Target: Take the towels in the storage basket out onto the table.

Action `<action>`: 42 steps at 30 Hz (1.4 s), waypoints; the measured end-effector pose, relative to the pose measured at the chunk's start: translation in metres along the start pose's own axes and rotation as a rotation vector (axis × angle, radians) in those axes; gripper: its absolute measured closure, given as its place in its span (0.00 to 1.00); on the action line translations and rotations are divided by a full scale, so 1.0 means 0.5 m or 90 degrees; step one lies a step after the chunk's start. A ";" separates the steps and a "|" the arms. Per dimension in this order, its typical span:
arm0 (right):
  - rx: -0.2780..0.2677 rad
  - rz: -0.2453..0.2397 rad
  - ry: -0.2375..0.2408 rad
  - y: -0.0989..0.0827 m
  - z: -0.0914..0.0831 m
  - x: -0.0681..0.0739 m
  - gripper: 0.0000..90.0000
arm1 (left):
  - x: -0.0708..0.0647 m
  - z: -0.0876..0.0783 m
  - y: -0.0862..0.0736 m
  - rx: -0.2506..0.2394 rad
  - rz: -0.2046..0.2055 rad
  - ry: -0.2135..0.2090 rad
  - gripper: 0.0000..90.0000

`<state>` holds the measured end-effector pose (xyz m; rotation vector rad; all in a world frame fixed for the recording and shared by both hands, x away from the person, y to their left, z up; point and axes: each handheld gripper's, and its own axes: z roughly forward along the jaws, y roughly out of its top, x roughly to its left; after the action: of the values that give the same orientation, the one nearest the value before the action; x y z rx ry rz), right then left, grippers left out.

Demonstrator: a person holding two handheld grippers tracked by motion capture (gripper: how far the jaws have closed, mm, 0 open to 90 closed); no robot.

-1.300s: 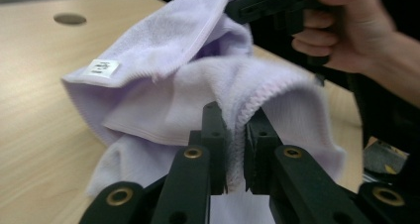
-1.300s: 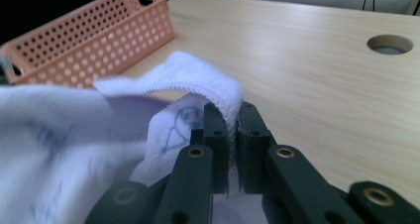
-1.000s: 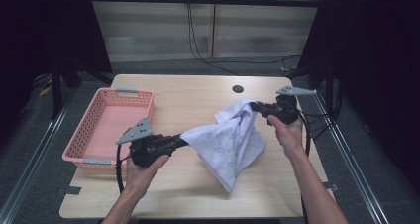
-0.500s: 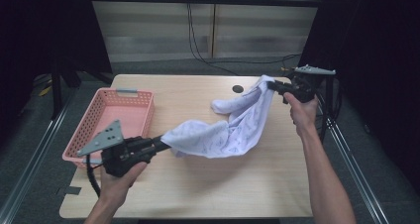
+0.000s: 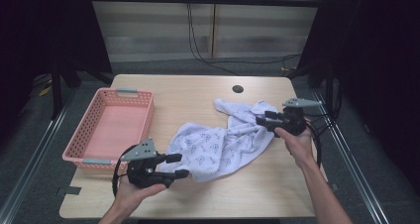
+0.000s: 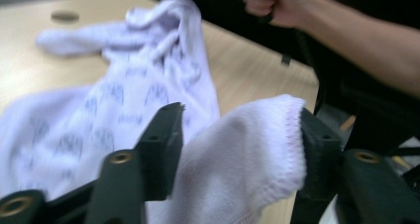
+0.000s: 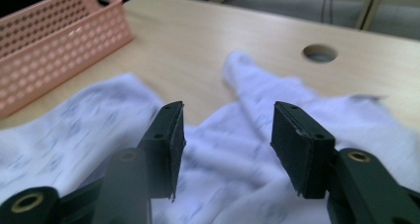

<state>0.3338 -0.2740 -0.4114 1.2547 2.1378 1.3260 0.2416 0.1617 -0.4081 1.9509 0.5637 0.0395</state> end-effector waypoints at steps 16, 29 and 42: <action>0.098 -0.081 0.195 -0.123 0.064 0.214 0.41 | 0.033 0.048 -0.049 0.041 -0.016 0.031 0.93; 0.091 -0.063 0.303 -0.130 0.124 0.300 0.69 | 0.031 0.101 -0.012 0.000 -0.051 0.010 0.86; 0.098 -0.086 0.194 -0.161 0.035 0.185 0.97 | 0.064 0.065 -0.038 -0.001 -0.048 0.002 0.61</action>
<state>0.2527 -0.2035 -0.4729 0.9913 2.5268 1.3914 0.2721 0.1533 -0.4464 1.9271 0.6396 -0.0045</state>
